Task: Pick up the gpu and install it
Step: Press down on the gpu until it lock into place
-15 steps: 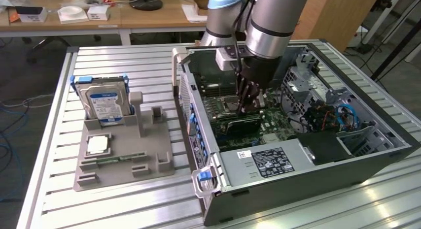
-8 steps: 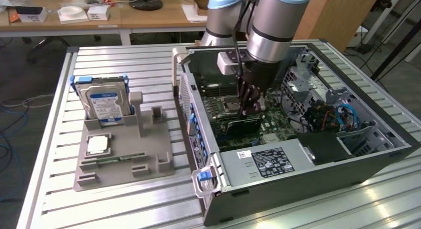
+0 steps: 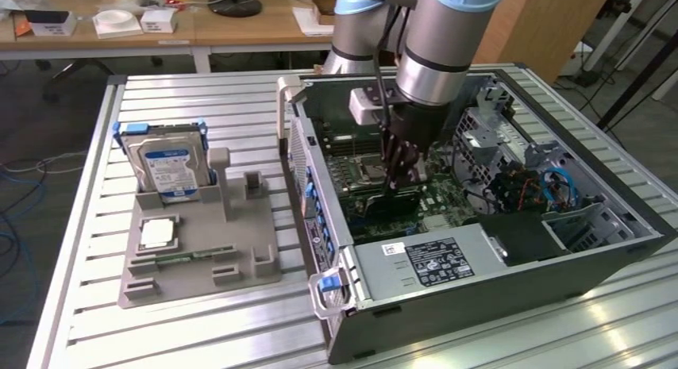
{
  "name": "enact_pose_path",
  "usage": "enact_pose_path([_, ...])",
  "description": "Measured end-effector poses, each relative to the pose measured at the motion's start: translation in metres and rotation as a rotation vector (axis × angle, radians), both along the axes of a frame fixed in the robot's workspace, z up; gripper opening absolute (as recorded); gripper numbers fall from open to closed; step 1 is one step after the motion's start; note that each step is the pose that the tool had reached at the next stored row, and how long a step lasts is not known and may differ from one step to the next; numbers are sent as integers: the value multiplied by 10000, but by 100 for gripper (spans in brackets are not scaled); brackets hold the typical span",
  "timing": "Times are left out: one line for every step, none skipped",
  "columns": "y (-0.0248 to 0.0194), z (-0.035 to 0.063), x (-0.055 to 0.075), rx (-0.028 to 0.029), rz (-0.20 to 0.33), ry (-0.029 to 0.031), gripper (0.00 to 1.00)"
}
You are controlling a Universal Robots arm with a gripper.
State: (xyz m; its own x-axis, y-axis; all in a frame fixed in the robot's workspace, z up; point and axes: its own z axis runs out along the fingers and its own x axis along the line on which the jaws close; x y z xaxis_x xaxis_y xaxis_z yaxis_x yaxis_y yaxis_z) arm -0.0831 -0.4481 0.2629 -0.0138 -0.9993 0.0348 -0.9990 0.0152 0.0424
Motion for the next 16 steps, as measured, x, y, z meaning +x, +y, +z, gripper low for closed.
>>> enact_pose_path([-1,-12,0,-7,1,0,11])
enact_pose_path([-2,-24,0,-19,1,1,11])
enact_pose_path([-3,-38,-1,-26,1,0,11])
enact_pose_path([-2,-48,0,-32,1,1,11])
enact_pose_path([1,-50,1,-32,0,1,11])
enact_pose_path([4,-48,2,-34,-1,4,11])
enact_pose_path([-3,-46,-1,-40,0,3,11])
enact_pose_path([-6,-46,-3,-39,0,3,11])
enact_pose_path([-2,-44,-1,-36,0,5,11])
enact_pose_path([2,-45,0,-24,-1,0,11])
enact_pose_path([2,-45,1,-17,-1,-5,11])
enact_pose_path([0,-45,-1,-16,-1,-8,11])
enact_pose_path([-6,-44,-3,-18,-1,-9,11])
enact_pose_path([-3,-50,-2,-28,0,-3,11])
enact_pose_path([1,-58,1,-48,1,6,11])
enact_pose_path([10,-53,5,-81,1,23,11])
